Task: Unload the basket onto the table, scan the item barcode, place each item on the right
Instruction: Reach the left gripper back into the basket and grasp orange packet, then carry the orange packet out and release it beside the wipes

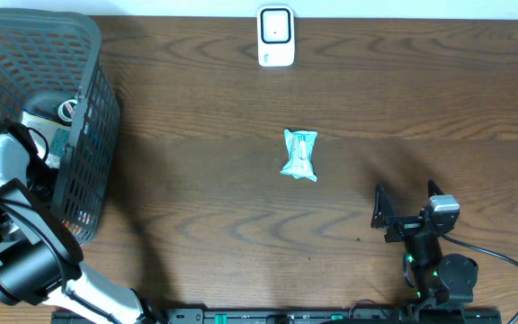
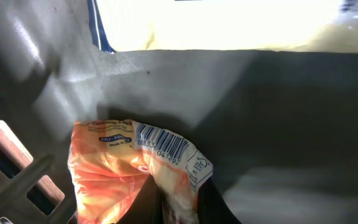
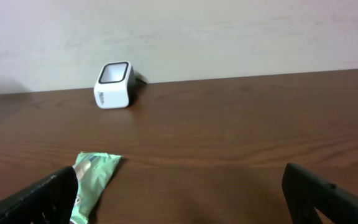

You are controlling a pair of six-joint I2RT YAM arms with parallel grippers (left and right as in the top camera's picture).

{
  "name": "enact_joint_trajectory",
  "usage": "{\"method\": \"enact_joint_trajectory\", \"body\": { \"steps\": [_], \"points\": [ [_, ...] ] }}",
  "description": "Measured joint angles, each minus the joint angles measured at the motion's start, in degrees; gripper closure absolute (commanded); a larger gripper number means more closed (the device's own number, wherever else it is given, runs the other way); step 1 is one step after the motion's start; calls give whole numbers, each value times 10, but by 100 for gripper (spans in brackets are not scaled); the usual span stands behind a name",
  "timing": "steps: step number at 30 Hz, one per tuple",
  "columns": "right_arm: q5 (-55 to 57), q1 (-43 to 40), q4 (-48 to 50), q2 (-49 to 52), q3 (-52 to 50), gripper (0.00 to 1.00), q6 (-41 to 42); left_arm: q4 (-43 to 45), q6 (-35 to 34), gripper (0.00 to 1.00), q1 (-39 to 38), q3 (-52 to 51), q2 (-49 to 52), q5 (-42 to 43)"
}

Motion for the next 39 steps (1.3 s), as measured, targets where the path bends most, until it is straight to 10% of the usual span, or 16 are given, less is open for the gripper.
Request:
{"method": "enact_joint_trajectory", "body": {
  "steps": [20, 30, 39],
  "points": [
    [0, 0, 0, 0, 0, 1, 0, 104, -65, 93, -23, 105, -433, 39],
    [0, 0, 0, 0, 0, 1, 0, 115, -72, 93, -253, 106, -512, 90],
    [0, 0, 0, 0, 0, 1, 0, 115, 1, 93, -486, 106, -361, 93]
  ]
}}
